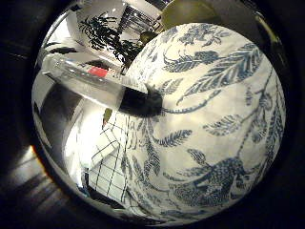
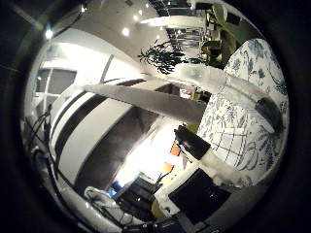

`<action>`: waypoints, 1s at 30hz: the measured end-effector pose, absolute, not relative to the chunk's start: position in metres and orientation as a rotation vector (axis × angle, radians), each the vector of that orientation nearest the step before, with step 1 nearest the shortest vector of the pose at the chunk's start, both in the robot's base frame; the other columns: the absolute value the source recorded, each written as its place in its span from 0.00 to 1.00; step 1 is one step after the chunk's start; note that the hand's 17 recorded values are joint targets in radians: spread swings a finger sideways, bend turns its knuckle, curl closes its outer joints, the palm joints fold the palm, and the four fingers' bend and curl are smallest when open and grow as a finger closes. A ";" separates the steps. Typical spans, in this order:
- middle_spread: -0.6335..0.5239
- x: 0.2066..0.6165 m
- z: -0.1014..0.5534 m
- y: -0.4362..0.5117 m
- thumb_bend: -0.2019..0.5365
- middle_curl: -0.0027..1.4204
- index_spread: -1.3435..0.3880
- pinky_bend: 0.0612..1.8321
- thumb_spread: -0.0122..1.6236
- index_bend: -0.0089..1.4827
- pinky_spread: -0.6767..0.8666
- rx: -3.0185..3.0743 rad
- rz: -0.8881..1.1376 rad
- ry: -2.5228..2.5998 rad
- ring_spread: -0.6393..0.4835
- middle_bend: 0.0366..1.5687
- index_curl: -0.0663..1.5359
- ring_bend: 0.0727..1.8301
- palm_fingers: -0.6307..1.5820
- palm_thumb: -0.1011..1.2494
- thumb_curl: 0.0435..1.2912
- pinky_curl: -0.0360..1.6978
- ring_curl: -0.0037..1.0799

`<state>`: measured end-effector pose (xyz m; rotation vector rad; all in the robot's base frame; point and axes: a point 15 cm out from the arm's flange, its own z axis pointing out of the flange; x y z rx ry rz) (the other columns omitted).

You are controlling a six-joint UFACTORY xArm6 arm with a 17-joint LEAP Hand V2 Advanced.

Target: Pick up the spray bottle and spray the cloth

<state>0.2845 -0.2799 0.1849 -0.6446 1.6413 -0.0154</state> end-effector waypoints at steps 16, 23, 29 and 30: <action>0.50 0.370 0.186 -0.260 0.26 0.33 0.65 0.34 0.63 0.20 0.48 -0.677 0.104 1.599 0.51 0.42 0.27 0.43 0.76 0.73 0.32 0.15 0.33; 0.44 0.390 0.207 -0.222 0.26 0.37 0.65 0.48 0.66 0.45 0.23 -0.746 0.179 1.505 0.44 0.55 0.39 0.56 0.91 0.83 0.34 0.19 0.41; 0.44 0.401 0.238 -0.217 0.26 0.41 0.68 0.66 0.71 0.66 0.27 -0.795 0.178 1.448 0.43 0.71 0.45 0.69 0.89 0.86 0.36 0.30 0.48; 0.44 0.402 0.246 -0.216 0.26 0.42 0.68 0.68 0.72 0.68 0.28 -0.795 0.184 1.444 0.43 0.72 0.45 0.70 0.88 0.86 0.36 0.31 0.49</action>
